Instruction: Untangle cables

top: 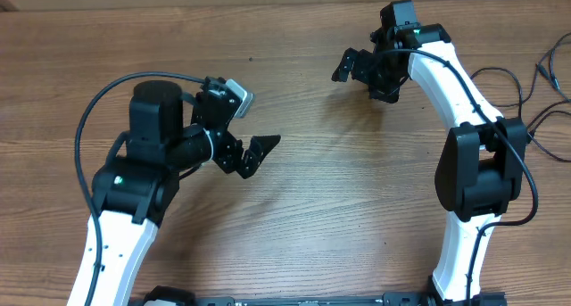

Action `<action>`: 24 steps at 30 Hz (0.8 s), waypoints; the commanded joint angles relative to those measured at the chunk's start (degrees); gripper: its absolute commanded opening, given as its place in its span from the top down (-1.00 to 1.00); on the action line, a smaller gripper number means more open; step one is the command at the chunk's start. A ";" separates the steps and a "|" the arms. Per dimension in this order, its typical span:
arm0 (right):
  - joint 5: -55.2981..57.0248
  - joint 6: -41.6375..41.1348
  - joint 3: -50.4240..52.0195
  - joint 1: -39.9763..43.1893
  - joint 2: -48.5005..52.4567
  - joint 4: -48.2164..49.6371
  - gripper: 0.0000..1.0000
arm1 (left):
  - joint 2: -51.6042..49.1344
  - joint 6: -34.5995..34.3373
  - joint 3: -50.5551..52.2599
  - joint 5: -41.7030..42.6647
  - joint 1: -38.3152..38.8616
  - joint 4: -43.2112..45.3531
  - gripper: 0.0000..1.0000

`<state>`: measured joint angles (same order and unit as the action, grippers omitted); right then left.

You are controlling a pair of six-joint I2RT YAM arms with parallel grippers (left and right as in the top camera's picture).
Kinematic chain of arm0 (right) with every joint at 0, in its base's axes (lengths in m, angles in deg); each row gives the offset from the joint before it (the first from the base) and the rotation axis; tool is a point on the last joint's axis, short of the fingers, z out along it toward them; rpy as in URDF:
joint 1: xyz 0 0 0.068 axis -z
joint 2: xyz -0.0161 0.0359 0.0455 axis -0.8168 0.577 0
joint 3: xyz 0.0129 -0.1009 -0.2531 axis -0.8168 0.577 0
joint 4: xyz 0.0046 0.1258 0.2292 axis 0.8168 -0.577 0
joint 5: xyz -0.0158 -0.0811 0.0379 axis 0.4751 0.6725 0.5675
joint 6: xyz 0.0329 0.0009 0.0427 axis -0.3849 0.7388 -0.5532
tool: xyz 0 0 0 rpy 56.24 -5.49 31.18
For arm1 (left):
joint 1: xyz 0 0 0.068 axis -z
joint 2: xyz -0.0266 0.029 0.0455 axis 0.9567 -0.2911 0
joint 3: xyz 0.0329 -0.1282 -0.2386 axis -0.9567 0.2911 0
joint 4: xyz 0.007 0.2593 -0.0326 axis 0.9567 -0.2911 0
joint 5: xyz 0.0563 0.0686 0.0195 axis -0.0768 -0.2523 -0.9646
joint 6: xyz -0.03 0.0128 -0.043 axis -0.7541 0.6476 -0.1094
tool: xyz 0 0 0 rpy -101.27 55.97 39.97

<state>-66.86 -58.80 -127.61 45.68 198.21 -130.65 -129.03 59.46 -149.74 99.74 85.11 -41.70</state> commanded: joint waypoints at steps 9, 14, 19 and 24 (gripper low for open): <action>0.39 0.04 -0.83 0.15 -0.15 0.31 -1.00 | 8.57 -0.61 -0.66 -4.76 0.11 -1.25 -1.00; 0.39 0.02 -0.83 0.15 -0.15 0.31 -1.00 | 11.47 -0.61 0.28 -4.83 0.11 -3.34 -0.99; 0.39 0.02 -0.83 0.15 -0.15 0.31 -1.00 | 15.26 -0.59 4.04 -4.87 -0.04 -0.83 -1.00; 0.39 0.04 -0.83 0.15 -0.15 0.31 -0.99 | 20.35 -0.63 11.80 -6.23 -0.13 8.37 -1.00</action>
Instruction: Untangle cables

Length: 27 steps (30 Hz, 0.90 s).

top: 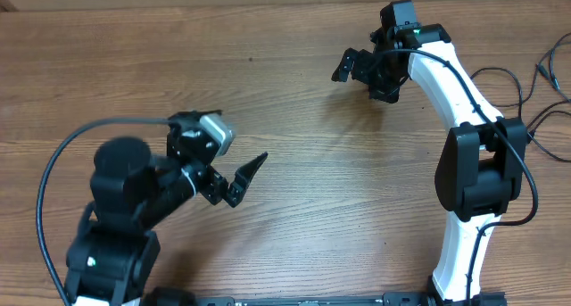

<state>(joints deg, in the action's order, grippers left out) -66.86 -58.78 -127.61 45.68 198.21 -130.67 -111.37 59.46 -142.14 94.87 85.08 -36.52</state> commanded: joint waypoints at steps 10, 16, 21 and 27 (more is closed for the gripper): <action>0.39 0.02 -0.83 0.15 -0.15 0.33 -1.00 | 15.54 -10.84 30.29 -8.35 -0.31 39.28 -1.00; 0.39 0.02 -0.83 0.15 -0.15 0.33 -1.00 | 22.64 -15.82 43.71 -12.24 -3.15 54.60 -1.00; 0.39 0.00 -0.83 0.15 -0.15 0.33 -1.00 | 28.83 -17.86 50.53 -15.04 -6.51 57.35 -1.00; 0.39 0.02 -0.83 0.15 -0.15 0.33 -1.00 | 33.92 -19.96 55.36 -18.34 -9.09 57.00 -1.00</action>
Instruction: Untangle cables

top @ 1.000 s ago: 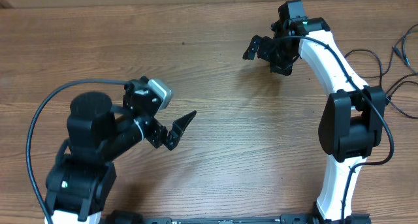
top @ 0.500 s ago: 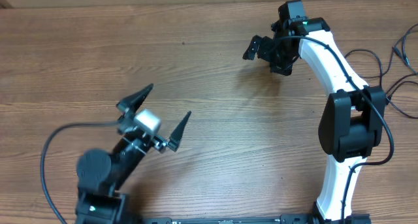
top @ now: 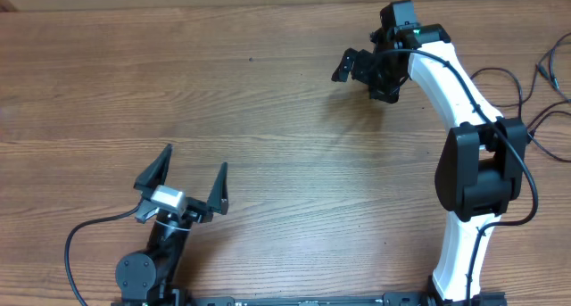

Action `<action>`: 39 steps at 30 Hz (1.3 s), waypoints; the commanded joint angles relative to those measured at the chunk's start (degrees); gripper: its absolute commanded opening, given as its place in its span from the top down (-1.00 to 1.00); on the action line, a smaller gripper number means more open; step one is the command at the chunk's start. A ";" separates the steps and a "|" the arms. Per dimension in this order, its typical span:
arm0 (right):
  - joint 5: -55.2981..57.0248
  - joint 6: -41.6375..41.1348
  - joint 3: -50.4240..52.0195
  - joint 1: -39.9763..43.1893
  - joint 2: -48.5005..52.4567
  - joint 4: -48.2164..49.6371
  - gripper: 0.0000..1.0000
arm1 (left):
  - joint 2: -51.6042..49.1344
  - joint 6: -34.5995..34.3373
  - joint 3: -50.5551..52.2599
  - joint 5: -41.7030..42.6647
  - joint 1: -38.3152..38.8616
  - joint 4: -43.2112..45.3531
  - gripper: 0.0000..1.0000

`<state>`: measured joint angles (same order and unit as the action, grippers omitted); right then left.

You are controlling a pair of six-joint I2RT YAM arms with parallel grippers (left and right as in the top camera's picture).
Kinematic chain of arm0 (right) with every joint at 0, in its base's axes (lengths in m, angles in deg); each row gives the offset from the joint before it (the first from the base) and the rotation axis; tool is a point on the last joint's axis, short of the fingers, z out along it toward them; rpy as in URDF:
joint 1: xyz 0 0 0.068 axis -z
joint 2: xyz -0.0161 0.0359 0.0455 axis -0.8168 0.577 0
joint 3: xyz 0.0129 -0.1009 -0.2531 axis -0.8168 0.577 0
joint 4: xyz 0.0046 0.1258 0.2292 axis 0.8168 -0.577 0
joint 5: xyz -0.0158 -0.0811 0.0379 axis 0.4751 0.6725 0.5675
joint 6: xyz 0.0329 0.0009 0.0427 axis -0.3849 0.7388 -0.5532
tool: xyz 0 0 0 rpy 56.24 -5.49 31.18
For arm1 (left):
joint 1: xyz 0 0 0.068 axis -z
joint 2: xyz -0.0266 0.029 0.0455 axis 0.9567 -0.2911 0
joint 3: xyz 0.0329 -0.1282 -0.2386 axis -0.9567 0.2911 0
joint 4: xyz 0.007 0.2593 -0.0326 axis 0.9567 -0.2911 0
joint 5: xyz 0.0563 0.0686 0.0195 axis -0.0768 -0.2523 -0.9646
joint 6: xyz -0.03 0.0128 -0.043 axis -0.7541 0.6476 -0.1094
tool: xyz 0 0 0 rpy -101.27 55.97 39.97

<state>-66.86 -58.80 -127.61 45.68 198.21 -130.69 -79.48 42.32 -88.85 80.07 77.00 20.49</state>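
Thin black cables [top: 535, 110] lie at the table's right edge, partly behind the right arm, and one ends in a small plug [top: 542, 70]. No cable shows between either pair of fingers. My left gripper [top: 189, 176] is low at the front left, near its base. It is open wide, with its fingers [top: 157, 167] pointing away from the front edge. My right gripper [top: 350, 65] hovers at the far right-centre of the table, well to the left of the cables, with its jaws apart and nothing in them.
The wooden table [top: 294, 163] fills the view. The right arm's white links [top: 464, 119] stretch from the front right to the back. The left arm's own black cable [top: 85, 239] loops beside its base at the front left.
The left arm has drawn back from the middle left to its base at the front edge, and its gripper now points away with the fingers spread wider. The right arm has not moved.
First the left gripper was out over the middle of the table, empty, pointing right. Then it was lower and nearer the front. Now it is folded back at its base. The right gripper has stayed at the far right-centre throughout, and the cables have not shifted.
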 commanded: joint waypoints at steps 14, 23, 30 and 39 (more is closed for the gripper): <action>0.39 0.04 -0.83 0.15 -0.15 0.35 -1.00 | 13.53 -4.72 2.75 -14.95 -1.77 -23.21 -0.99; 0.39 0.02 -0.83 0.15 -0.15 0.35 -1.00 | 14.67 -2.12 2.75 -16.20 -3.30 -30.84 -0.99; 0.39 0.04 -0.83 0.15 -0.15 0.35 -1.00 | 14.67 -2.12 2.75 -16.22 -3.65 -30.88 -0.99; 0.39 0.04 -0.83 0.15 -0.15 0.35 -1.00 | 14.67 -0.59 2.75 -16.00 -3.65 -30.93 -0.99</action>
